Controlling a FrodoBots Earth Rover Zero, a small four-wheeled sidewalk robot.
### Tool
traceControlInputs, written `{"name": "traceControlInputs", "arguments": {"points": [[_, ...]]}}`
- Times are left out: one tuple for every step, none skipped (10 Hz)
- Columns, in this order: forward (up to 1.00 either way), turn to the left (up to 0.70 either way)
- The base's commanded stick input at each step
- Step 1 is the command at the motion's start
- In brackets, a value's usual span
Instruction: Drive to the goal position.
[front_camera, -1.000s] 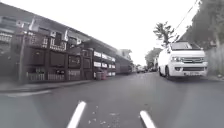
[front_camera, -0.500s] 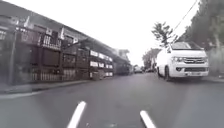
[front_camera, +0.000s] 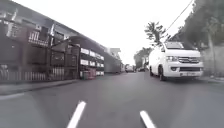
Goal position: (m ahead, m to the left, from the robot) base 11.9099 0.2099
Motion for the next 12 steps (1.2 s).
{"name": "traceControlInputs", "arguments": {"points": [[0.7,0.0],[0.7,0.0],[0.7,0.0],[0.7,0.0],[0.7,0.0],[0.7,0.0],[0.7,0.0],[0.7,0.0],[0.7,0.0],[0.7,0.0],[0.7,0.0],[0.7,0.0]]}}
